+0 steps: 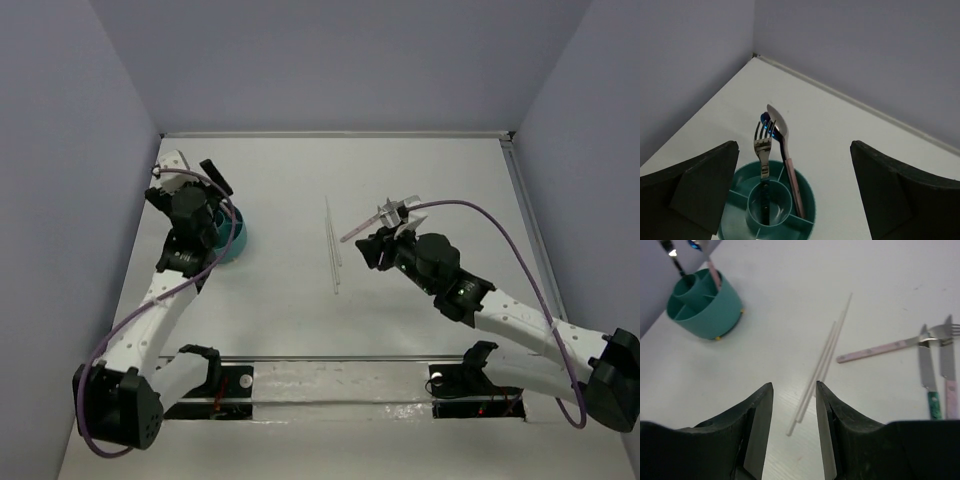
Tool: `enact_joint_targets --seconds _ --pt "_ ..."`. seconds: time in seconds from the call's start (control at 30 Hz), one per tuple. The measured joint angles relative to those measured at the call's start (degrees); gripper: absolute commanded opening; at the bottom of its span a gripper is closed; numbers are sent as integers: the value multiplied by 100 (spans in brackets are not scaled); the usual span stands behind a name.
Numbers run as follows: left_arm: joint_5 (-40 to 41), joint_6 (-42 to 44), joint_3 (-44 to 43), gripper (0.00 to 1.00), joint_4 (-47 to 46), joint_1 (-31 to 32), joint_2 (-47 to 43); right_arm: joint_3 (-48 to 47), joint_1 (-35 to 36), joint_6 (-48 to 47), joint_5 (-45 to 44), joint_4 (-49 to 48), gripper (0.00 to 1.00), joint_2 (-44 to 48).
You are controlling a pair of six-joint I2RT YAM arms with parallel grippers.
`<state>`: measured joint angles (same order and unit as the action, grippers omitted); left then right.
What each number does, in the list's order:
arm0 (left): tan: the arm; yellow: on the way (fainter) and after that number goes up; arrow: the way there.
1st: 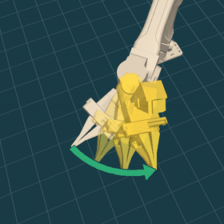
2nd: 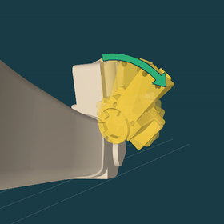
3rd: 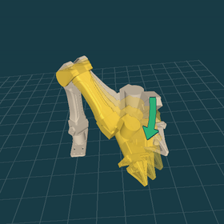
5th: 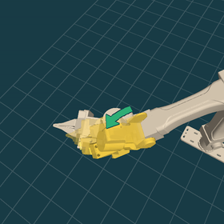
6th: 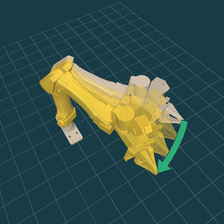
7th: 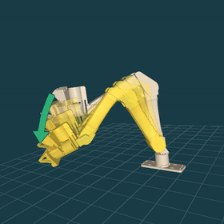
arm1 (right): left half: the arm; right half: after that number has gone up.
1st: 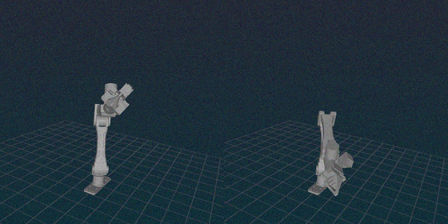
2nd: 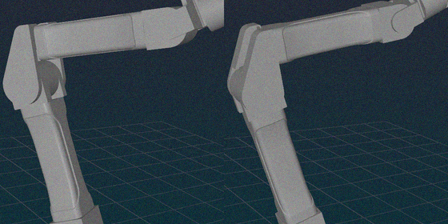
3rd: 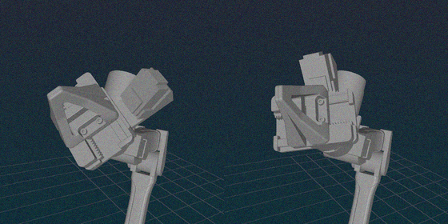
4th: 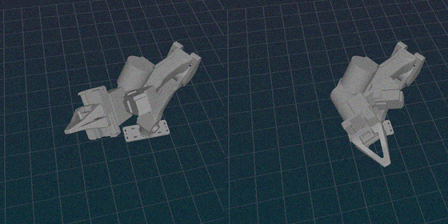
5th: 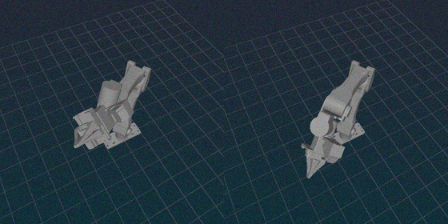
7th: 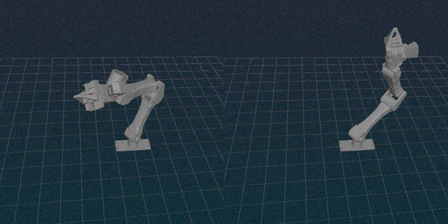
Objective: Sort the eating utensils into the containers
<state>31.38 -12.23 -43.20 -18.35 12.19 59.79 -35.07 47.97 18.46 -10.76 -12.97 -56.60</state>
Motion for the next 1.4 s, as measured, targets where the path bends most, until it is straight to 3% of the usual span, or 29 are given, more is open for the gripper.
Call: enact_joint_targets --seconds 0.13,0.33,0.5,0.7,1.0,1.4 --pt "-450 -343 -269 99 293 11 -798 -2 -522 39 -304 323 45 -79" --pt "-1934 -981 -358 99 813 11 -1567 -37 -1360 109 -450 802 45 -330" --pt "-3084 -1137 101 99 1294 13 -1958 -315 -2011 195 -278 1193 45 -1097" --pt "-3829 -1139 354 99 1624 17 -2192 -686 -2135 363 68 1412 50 -2098" --pt "-4264 -1113 352 99 1622 98 -2551 -1447 -2133 481 354 1467 58 -3010" --pt "-4111 -833 319 99 1921 1419 -2625 -2719 -1626 1174 -262 1888 72 -4369"
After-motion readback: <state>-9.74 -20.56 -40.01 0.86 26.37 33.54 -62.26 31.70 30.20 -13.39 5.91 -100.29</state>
